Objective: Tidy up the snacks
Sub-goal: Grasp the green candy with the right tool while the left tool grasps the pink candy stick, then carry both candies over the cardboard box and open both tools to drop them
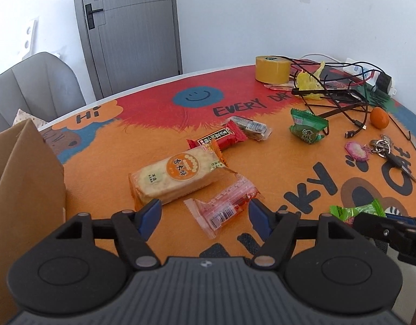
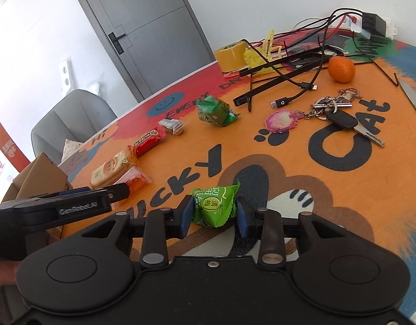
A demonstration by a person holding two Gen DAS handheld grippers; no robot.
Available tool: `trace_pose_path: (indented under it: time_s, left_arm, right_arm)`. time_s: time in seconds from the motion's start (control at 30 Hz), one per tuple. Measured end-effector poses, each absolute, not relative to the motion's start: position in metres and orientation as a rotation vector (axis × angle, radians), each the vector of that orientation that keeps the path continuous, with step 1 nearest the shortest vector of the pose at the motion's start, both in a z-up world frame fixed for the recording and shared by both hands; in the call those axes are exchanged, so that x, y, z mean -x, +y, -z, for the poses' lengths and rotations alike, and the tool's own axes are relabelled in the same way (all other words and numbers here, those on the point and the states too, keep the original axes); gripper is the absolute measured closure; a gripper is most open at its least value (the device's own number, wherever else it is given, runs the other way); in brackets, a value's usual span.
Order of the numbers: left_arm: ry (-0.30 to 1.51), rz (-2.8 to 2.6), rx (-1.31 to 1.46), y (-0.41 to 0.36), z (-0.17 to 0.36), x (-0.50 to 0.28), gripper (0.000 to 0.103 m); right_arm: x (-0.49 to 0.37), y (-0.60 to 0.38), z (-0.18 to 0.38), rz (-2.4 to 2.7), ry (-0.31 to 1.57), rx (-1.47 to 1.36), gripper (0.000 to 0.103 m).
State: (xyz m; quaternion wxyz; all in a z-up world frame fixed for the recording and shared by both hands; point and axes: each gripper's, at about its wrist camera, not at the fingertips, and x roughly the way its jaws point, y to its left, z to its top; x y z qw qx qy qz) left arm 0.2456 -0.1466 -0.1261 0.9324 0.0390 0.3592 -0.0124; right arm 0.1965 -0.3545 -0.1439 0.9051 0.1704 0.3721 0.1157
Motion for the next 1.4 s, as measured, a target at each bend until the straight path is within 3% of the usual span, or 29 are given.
trace_pose_path:
  time_s: [0.23, 0.4, 0.57, 0.63, 0.73, 0.8, 0.83, 1.4]
  left_arm:
    - [0.725, 0.024, -0.096, -0.152, 0.134, -0.254, 0.033]
    - [0.717, 0.032, -0.097, -0.157, 0.138, -0.255, 0.034]
    - [0.715, 0.051, -0.086, -0.158, 0.138, -0.253, 0.054]
    - [0.710, 0.060, -0.083, -0.158, 0.138, -0.251, 0.066]
    - [0.705, 0.073, -0.080, -0.159, 0.138, -0.247, 0.071]
    - [0.699, 0.090, -0.081, -0.160, 0.137, -0.243, 0.075]
    - [0.696, 0.103, -0.078, -0.161, 0.136, -0.240, 0.083]
    - [0.652, 0.105, -0.005, -0.144, 0.111, -0.195, 0.084]
  right_arm:
    - [-0.201, -0.349, 0.143, -0.245, 0.762, -0.344, 0.054]
    - [-0.203, -0.348, 0.143, -0.242, 0.758, -0.346, 0.051]
    - [-0.202, -0.345, 0.142, -0.227, 0.754, -0.342, 0.051]
    - [-0.201, -0.343, 0.142, -0.214, 0.749, -0.331, 0.058]
    - [-0.200, -0.342, 0.143, -0.206, 0.746, -0.333, 0.069]
    - [-0.199, -0.344, 0.144, -0.221, 0.749, -0.360, 0.072]
    - [-0.197, -0.343, 0.144, -0.221, 0.745, -0.362, 0.072]
    - [-0.174, -0.327, 0.133, -0.244, 0.693, -0.390, 0.073]
